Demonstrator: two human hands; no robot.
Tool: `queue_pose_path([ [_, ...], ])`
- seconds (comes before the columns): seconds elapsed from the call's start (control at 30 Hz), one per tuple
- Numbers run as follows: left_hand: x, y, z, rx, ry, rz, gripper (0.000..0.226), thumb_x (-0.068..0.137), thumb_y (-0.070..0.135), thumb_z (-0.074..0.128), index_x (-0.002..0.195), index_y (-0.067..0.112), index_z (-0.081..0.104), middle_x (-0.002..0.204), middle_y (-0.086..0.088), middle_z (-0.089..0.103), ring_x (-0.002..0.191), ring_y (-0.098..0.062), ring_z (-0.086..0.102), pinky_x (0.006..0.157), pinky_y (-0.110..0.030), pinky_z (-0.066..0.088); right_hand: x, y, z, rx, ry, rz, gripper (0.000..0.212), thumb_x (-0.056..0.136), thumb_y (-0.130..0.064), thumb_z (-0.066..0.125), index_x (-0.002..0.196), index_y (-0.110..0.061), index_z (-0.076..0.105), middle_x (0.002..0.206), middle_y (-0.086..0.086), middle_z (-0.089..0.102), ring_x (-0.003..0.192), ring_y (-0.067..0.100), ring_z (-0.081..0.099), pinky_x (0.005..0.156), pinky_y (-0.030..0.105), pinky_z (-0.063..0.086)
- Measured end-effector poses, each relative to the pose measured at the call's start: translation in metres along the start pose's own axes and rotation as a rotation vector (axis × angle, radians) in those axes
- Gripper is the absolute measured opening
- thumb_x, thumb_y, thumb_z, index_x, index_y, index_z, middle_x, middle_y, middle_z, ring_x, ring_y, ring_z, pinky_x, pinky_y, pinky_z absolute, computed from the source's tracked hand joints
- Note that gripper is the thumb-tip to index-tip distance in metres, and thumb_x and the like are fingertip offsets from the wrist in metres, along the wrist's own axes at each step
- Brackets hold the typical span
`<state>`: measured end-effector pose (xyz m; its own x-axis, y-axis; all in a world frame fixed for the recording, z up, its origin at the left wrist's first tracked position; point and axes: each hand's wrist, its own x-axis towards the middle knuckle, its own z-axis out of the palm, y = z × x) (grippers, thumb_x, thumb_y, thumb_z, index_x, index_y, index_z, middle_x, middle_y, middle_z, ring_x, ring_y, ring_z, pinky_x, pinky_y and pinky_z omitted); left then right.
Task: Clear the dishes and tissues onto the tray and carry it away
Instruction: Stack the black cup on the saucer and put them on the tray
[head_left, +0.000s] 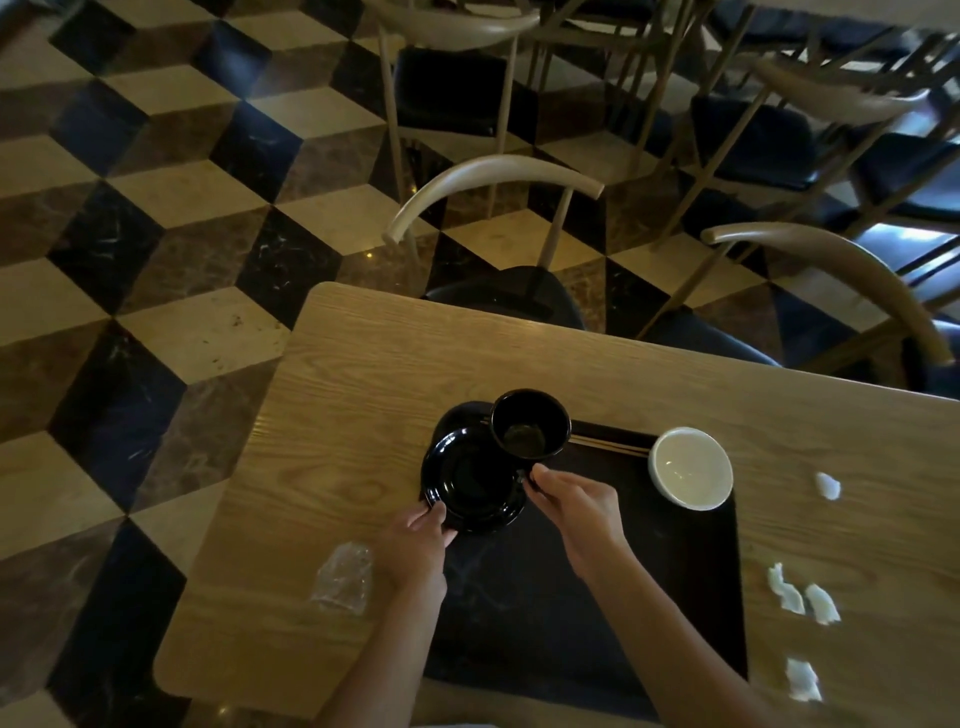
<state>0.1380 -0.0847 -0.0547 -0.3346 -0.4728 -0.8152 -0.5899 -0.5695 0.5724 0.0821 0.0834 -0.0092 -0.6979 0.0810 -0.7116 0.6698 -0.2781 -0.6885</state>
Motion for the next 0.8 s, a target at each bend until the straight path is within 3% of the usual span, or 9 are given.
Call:
queue_pose_path([
  [0.13,0.000,0.008,0.010,-0.060,0.015,-0.122,0.020,0.096,0.011,0.068,0.115,0.017,0.069,0.107,-0.004,0.077,0.097,-0.020,0.075,0.065,-0.028,0.044,-0.005,0.019,0.002,-0.039,-0.030,-0.007,0.010,0.087,-0.010,0.077,0.091,-0.002,0.081,0.095,0.011,0.080,0.097,0.022,0.076,0.087,0.035,0.061],
  [0.23,0.006,0.010,0.015,-0.097,0.025,-0.170,0.027,0.098,0.002,0.060,0.122,0.010,0.069,0.116,-0.010,0.075,0.101,-0.022,0.072,0.085,-0.032,0.043,-0.007,0.035,0.008,-0.061,-0.024,0.000,0.009,0.087,-0.012,0.077,0.089,-0.005,0.082,0.094,0.010,0.080,0.095,0.020,0.076,0.089,0.036,0.060],
  [0.3,0.012,0.012,0.016,-0.035,-0.009,-0.175,0.033,0.101,-0.001,0.050,0.131,0.003,0.063,0.128,-0.013,0.069,0.111,-0.020,0.067,0.090,-0.028,0.043,-0.008,0.043,0.013,-0.060,-0.015,0.005,0.009,0.087,-0.012,0.077,0.090,-0.005,0.082,0.093,0.010,0.080,0.095,0.020,0.076,0.090,0.037,0.060],
  [0.4,0.026,0.010,0.017,-0.025,-0.071,-0.109,0.038,0.102,-0.004,0.046,0.139,-0.003,0.052,0.140,-0.024,0.058,0.129,-0.034,0.057,0.099,-0.035,0.046,-0.009,0.053,0.019,-0.034,-0.011,0.014,0.008,0.087,-0.011,0.077,0.088,-0.005,0.082,0.093,0.009,0.080,0.094,0.020,0.076,0.090,0.036,0.060],
  [0.47,0.027,0.012,0.019,-0.051,-0.044,-0.121,0.037,0.100,-0.004,0.046,0.135,0.000,0.058,0.130,-0.023,0.066,0.119,-0.033,0.065,0.100,-0.039,0.046,-0.009,0.058,0.024,-0.024,-0.007,0.024,0.009,0.088,-0.011,0.076,0.091,-0.004,0.082,0.093,0.009,0.080,0.095,0.020,0.076,0.090,0.036,0.060],
  [0.57,0.028,0.014,0.021,-0.104,0.005,-0.128,0.033,0.095,-0.006,0.050,0.119,0.006,0.069,0.107,-0.013,0.077,0.093,-0.021,0.074,0.088,-0.034,0.049,-0.009,0.066,0.030,-0.012,0.023,0.024,0.009,0.088,-0.010,0.076,0.092,-0.005,0.082,0.092,0.008,0.080,0.095,0.019,0.076,0.088,0.033,0.060],
  [0.67,0.032,0.016,0.024,-0.113,-0.001,-0.082,0.030,0.093,-0.011,0.051,0.111,0.001,0.072,0.102,-0.016,0.076,0.094,-0.024,0.073,0.081,-0.032,0.058,-0.010,0.071,0.035,0.008,0.014,0.012,0.009,0.089,-0.010,0.075,0.086,-0.010,0.083,0.091,0.008,0.080,0.094,0.018,0.076,0.085,0.029,0.059],
  [0.8,0.031,0.014,0.025,-0.070,0.014,-0.063,0.024,0.093,-0.007,0.059,0.113,0.000,0.071,0.106,-0.016,0.074,0.100,-0.026,0.071,0.093,-0.038,0.058,-0.008,0.075,0.038,-0.042,0.025,0.014,0.007,0.088,-0.013,0.076,0.087,-0.013,0.083,0.091,0.004,0.080,0.093,0.015,0.075,0.090,0.033,0.059],
])
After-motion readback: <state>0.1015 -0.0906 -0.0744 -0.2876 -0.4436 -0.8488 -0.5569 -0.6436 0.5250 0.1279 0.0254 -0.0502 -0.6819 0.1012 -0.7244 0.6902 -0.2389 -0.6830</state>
